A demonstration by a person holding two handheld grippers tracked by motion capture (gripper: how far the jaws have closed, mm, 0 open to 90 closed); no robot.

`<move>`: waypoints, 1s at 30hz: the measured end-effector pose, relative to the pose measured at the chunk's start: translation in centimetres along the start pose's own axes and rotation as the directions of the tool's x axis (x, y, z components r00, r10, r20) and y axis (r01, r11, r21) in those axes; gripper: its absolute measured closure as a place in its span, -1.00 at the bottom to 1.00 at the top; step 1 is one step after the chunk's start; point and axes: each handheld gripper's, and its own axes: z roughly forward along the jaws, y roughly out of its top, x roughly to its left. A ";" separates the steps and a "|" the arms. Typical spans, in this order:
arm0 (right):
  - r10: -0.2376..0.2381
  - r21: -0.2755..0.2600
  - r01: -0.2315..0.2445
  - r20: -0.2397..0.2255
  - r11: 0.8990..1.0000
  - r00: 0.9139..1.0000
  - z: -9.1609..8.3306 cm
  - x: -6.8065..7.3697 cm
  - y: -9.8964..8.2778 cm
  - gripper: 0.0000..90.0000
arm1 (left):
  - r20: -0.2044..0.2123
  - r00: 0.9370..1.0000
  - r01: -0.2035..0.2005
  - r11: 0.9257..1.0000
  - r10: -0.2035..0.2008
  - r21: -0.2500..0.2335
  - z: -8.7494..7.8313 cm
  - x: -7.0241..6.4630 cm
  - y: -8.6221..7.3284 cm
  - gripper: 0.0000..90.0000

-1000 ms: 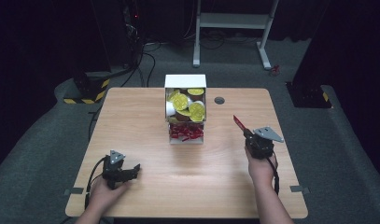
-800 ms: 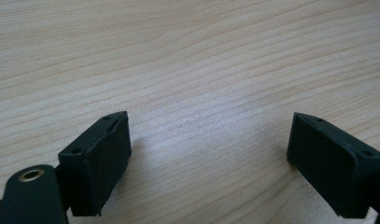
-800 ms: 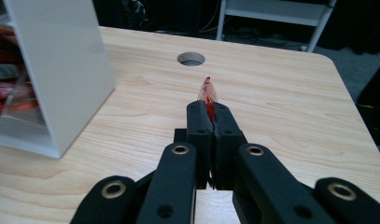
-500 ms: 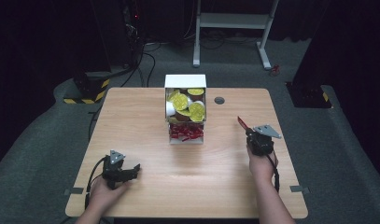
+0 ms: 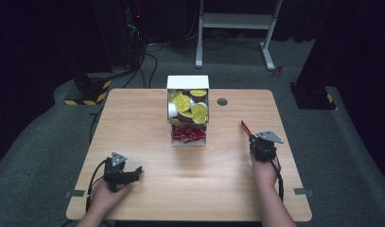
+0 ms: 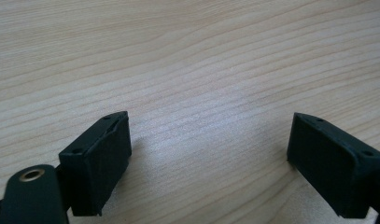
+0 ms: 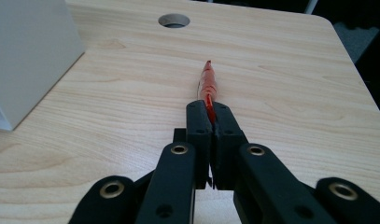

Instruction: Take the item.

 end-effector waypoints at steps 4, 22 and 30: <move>0.014 0.020 -0.014 0.000 1.000 1.000 0.3 -0.1 -0.6 0.95 | 0.000 1.000 0.000 1.000 0.000 0.000 0.0 0.0 0.0 -0.69; 0.003 0.111 -0.005 0.015 0.994 1.000 1.8 0.1 -2.4 0.92 | -0.003 1.000 -0.003 1.000 0.003 0.001 0.0 0.0 0.0 -0.69; 0.011 0.127 -0.012 0.011 0.992 1.000 2.2 0.3 -2.7 0.88 | -0.003 1.000 -0.004 1.000 0.004 0.002 0.0 0.0 0.0 -0.69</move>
